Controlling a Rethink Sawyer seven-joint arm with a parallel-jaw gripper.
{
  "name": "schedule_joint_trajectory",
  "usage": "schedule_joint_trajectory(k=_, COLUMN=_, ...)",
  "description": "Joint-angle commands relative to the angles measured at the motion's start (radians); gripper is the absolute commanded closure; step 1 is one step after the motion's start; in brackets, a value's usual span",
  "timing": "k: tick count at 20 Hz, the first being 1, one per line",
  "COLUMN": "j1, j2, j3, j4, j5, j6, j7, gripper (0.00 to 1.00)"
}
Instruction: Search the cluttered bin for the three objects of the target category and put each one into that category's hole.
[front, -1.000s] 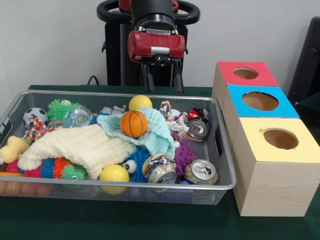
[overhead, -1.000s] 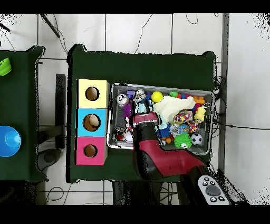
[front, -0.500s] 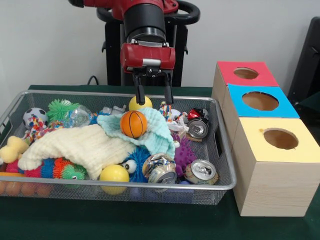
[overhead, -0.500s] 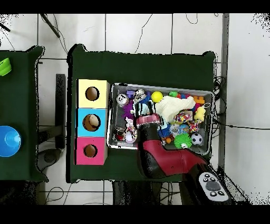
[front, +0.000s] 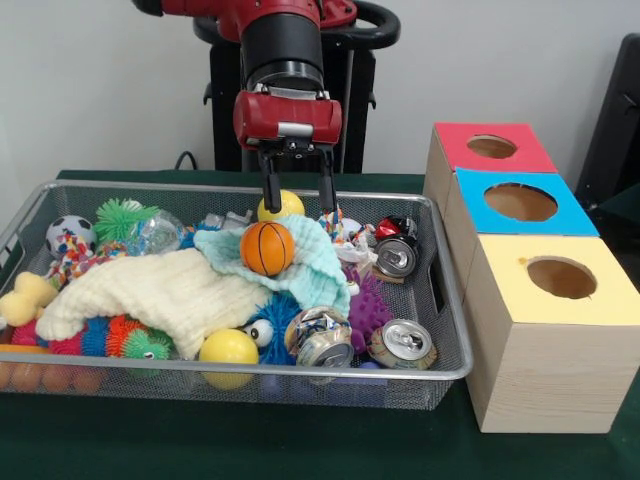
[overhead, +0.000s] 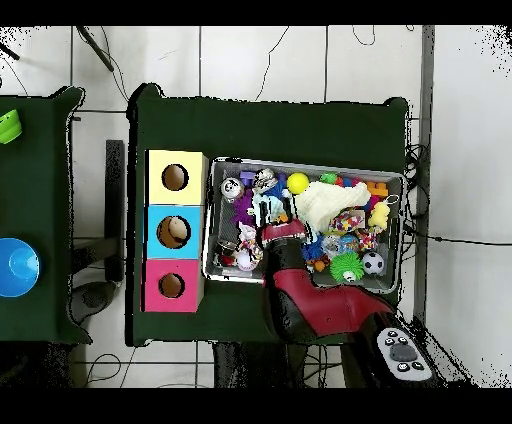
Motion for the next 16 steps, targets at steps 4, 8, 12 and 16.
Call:
schedule_joint_trajectory(k=4, j1=-0.021, j2=0.135, j3=-0.014, j4=-0.175, j5=-0.106, j6=-0.177, j7=0.029, gripper=0.0)
schedule_joint_trajectory(k=8, j1=-0.036, j2=0.165, j3=-0.014, j4=-0.229, j5=-0.164, j6=-0.174, j7=0.039, gripper=0.0)
schedule_joint_trajectory(k=12, j1=-0.062, j2=0.197, j3=-0.005, j4=-0.289, j5=-0.24, j6=-0.162, j7=0.063, gripper=0.0)
schedule_joint_trajectory(k=16, j1=-0.078, j2=0.191, j3=0.017, j4=-0.305, j5=-0.295, j6=-0.138, j7=0.112, gripper=0.0)
